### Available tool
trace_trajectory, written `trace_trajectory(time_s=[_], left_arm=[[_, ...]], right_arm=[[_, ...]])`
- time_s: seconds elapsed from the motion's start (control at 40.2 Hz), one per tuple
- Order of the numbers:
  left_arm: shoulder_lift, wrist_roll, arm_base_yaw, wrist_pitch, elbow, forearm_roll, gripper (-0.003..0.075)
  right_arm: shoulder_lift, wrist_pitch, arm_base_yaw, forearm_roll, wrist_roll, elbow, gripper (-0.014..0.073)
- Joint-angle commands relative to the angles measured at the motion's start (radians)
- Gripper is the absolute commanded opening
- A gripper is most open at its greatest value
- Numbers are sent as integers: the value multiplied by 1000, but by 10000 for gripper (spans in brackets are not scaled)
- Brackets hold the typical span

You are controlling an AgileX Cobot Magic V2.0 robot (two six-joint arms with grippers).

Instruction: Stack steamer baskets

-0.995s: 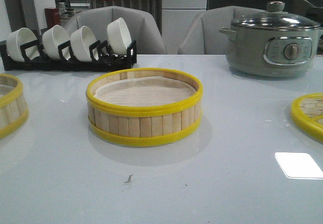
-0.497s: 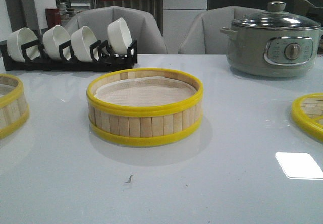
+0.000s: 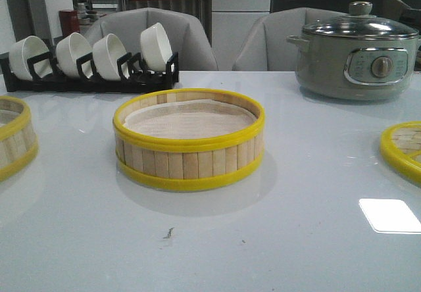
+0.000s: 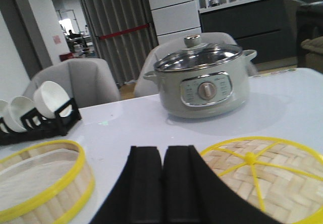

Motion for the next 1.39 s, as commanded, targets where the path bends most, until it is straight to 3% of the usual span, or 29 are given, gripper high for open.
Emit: trace_trajectory(time_s=[0.0, 0.199, 0.323, 0.497, 1.094, 1.368], left_arm=[[-4, -1, -7, -80, -38, -3, 85], [-4, -1, -7, -42, -38, -16, 85], [-4, -1, -7, -12, -38, -39, 85], [-4, -1, -7, 8, -38, -46, 85], [-4, -1, -7, 6, -38, -52, 85], [-2, -3, -7, 6, -38, -99, 85]], right_arm=[[67, -44, 58, -7, 48, -99, 23], [352, 159, 213, -173, 33, -389, 23], [553, 224, 241, -250, 33, -564, 23], [715, 232, 240, -255, 33, -690, 23], [846, 82, 240, -255, 33, -702, 23], [852, 156, 223, -268, 33, -702, 23]])
